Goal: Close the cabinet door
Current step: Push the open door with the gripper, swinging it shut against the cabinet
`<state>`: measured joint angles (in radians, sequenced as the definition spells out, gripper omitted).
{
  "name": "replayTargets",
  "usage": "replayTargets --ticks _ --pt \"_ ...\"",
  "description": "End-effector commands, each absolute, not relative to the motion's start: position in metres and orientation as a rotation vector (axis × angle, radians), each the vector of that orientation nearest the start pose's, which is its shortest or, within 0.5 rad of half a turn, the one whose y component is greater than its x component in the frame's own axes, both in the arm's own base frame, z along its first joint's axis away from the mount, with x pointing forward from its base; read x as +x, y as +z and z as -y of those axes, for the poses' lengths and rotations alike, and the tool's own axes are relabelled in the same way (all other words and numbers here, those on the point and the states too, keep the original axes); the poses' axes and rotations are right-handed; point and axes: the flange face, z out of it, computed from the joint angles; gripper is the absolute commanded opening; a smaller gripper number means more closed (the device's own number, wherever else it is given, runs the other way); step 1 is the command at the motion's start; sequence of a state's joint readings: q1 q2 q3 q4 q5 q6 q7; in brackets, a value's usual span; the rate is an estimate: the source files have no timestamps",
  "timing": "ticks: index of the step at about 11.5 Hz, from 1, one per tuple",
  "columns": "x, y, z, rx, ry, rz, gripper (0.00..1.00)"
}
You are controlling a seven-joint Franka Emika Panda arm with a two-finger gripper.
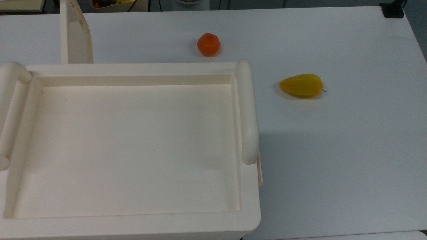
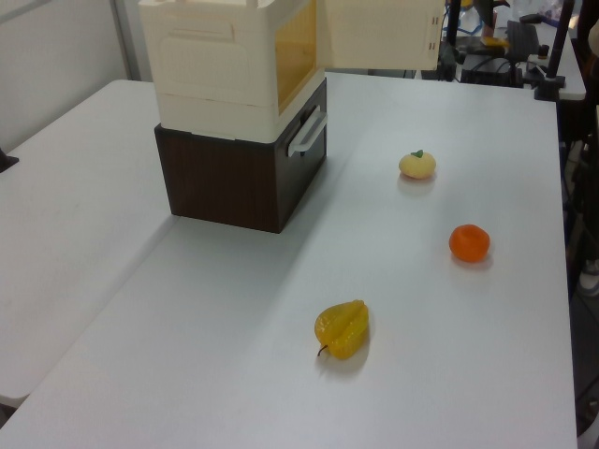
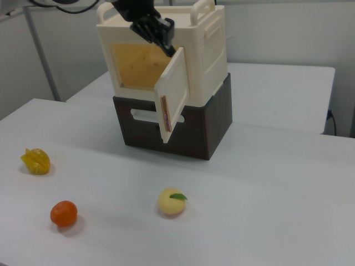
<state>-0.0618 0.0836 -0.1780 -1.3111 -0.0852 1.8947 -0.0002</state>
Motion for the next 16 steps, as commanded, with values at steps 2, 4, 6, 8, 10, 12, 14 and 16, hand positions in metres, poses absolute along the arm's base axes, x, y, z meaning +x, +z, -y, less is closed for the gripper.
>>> replayTargets --ticks 2,4,6,8,10,12,14,16 --pt "0.587 0.7 0.159 -3.193 -0.685 -0.366 0.0" --pt "0.589 0.689 0.153 -3.12 -0.649 -0.38 0.0" --pt "0.592 0.689 0.144 -3.025 -0.646 -0.392 0.0" --pt "0.594 0.689 0.134 -2.992 -0.643 -0.404 0.0" --pt "0.601 0.684 0.116 -2.957 -0.622 -0.456 0.0" --pt "0.609 0.68 0.088 -2.944 -0.612 -0.443 0.0" --pt "0.617 0.673 0.062 -2.926 -0.595 -0.439 0.0" --pt "0.631 0.667 0.042 -2.844 -0.641 -0.464 0.0"
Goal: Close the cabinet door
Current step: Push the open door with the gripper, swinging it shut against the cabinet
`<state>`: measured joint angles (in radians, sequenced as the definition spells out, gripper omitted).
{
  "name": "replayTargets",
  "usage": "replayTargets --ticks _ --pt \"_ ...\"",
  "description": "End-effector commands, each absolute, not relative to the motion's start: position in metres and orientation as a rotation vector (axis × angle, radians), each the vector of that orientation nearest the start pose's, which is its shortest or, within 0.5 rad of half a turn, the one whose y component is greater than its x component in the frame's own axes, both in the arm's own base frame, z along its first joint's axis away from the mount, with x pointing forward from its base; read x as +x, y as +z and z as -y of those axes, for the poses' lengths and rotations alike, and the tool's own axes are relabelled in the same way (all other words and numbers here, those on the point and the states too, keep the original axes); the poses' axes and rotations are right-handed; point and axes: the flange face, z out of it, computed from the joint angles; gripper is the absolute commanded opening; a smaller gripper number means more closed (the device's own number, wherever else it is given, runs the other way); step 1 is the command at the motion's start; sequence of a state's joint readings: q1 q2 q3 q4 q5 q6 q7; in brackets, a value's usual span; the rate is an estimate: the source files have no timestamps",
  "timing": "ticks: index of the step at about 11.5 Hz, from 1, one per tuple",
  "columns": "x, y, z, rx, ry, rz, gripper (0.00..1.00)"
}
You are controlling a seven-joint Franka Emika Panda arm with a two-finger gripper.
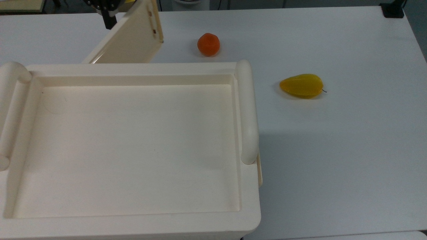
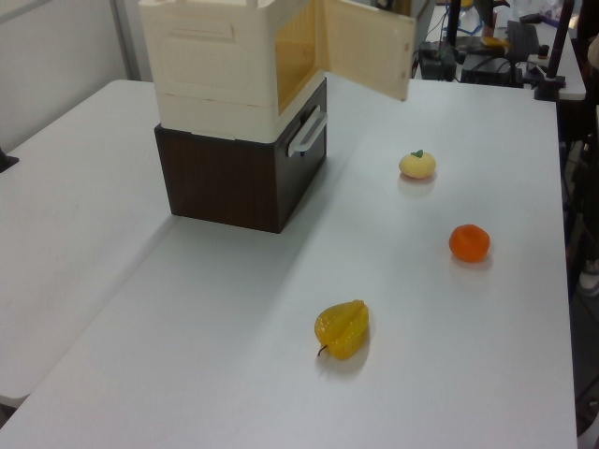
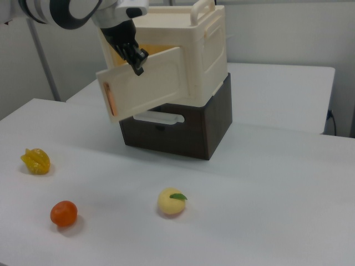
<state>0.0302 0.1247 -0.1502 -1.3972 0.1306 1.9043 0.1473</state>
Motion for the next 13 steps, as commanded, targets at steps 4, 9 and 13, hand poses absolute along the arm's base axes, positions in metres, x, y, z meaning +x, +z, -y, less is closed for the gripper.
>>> replayTargets --ticks 4,9,13 --pt "0.661 0.65 0.024 -2.745 -0.781 -0.504 0.0" --pt "0.681 0.647 0.026 -2.602 -0.965 -0.585 0.0" --pt "0.681 0.647 0.025 -2.599 -0.966 -0.584 0.0"
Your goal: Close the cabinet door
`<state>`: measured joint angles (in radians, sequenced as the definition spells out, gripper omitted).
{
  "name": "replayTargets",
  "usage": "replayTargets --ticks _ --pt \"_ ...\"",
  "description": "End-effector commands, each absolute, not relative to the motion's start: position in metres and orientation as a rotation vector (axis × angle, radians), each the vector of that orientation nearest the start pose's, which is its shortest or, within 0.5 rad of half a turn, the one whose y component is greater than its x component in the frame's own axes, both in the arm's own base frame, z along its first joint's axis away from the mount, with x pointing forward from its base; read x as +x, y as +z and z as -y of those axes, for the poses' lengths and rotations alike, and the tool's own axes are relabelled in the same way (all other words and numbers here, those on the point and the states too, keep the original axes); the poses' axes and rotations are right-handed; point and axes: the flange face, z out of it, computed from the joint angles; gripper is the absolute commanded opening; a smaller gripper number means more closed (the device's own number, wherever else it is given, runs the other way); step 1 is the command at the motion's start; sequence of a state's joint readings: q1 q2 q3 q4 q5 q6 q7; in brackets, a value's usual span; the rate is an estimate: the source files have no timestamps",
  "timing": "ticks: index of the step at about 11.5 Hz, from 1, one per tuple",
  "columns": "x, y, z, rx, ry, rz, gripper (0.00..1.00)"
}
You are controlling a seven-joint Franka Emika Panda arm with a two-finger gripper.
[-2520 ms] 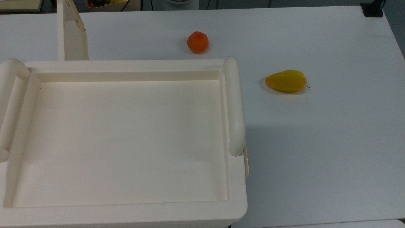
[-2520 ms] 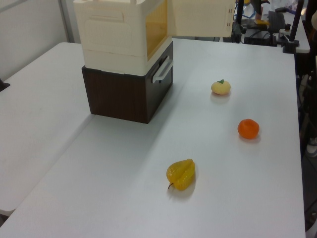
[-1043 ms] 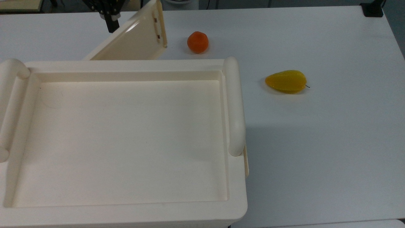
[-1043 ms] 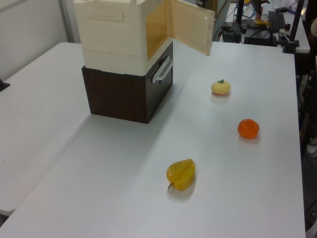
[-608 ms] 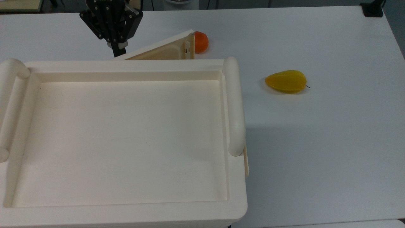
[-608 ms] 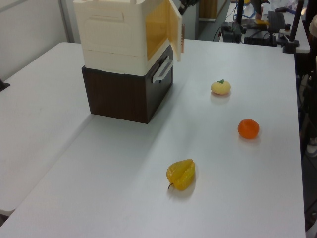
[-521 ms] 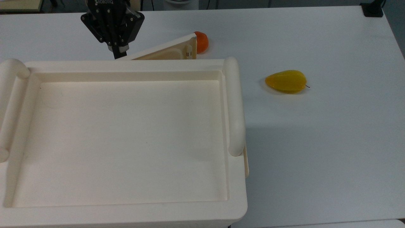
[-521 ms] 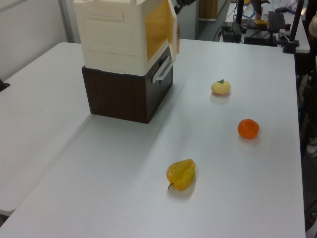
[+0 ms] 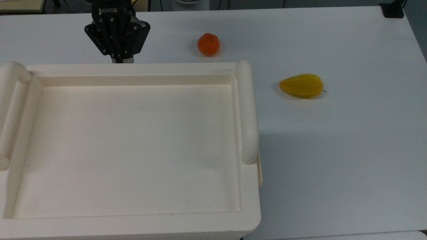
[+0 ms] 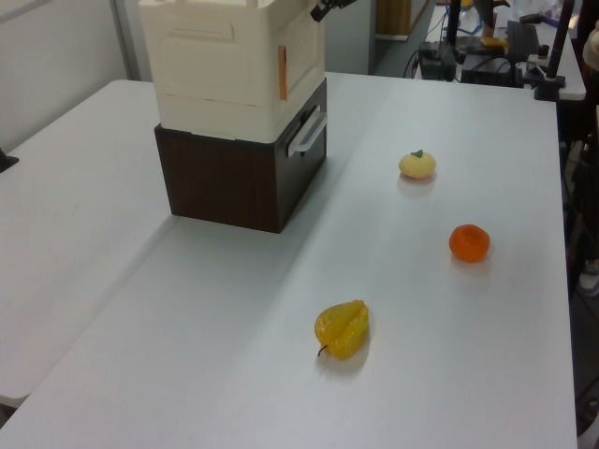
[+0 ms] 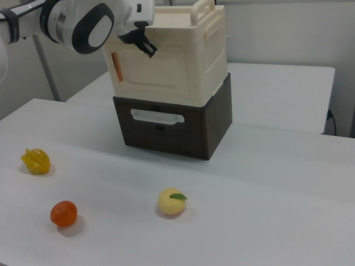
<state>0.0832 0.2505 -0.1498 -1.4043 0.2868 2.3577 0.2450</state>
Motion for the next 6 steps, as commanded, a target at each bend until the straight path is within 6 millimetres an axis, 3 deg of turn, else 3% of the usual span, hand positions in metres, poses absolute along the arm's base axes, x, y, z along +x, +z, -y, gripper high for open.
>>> replayTargets --ticks 1,4,6 --pt "0.681 0.641 0.024 -2.615 -0.948 -0.573 0.0" --pt "0.669 0.63 0.02 -2.7 -0.841 -0.518 0.0" --pt "0.65 0.625 0.01 -2.873 -0.633 -0.367 0.01"
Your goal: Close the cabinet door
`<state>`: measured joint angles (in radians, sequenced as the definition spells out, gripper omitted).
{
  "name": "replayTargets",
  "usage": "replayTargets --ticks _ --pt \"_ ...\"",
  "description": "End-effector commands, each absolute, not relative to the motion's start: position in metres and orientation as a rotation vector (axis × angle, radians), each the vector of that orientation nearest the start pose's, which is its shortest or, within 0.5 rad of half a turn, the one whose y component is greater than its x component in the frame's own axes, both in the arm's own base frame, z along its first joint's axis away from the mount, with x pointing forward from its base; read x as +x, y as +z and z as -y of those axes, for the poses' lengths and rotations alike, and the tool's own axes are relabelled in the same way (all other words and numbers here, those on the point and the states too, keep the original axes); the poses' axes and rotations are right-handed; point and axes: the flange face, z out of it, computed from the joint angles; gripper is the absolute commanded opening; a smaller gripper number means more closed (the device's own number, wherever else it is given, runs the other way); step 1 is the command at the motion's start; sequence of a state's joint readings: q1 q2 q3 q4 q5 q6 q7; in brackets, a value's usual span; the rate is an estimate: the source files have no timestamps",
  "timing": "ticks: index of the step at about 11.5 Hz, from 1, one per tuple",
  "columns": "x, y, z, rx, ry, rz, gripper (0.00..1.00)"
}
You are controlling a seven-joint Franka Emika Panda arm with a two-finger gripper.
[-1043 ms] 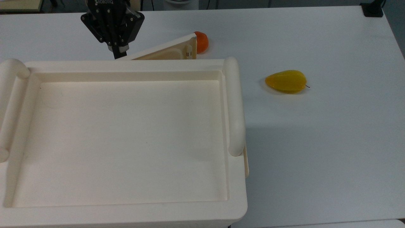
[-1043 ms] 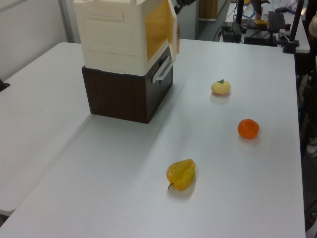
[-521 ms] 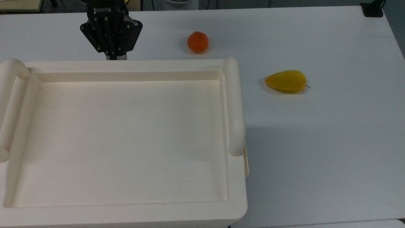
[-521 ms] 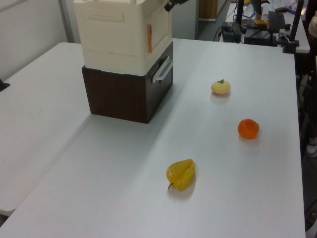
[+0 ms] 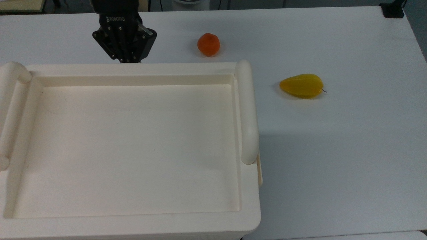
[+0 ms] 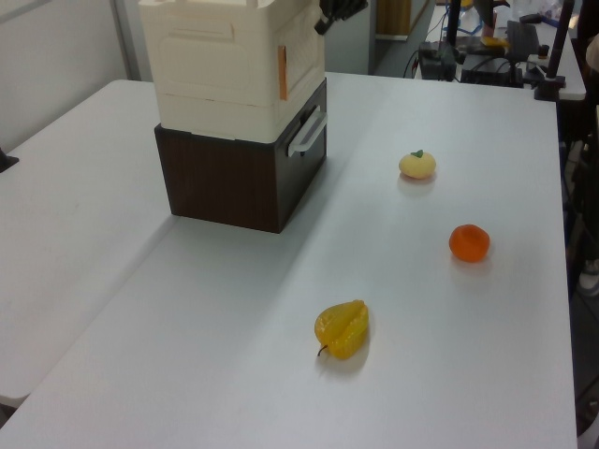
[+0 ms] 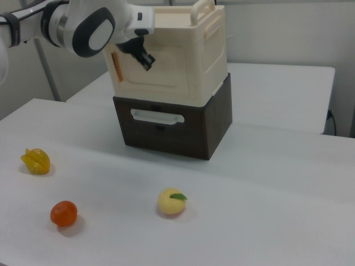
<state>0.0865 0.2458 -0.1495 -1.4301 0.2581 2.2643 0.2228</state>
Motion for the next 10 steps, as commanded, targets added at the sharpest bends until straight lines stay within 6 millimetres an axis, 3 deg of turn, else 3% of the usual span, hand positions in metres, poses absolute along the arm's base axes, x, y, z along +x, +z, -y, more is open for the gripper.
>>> replayTargets --ticks 1,4,6,10 --pt "0.64 0.627 0.003 -2.927 -0.558 -0.321 0.0" --pt "0.609 0.615 -0.015 -3.133 -0.266 -0.202 0.0" --pt "0.584 0.604 -0.028 -3.232 -0.127 0.028 0.0" --pt "0.562 0.597 -0.021 -3.234 -0.016 0.226 0.01"
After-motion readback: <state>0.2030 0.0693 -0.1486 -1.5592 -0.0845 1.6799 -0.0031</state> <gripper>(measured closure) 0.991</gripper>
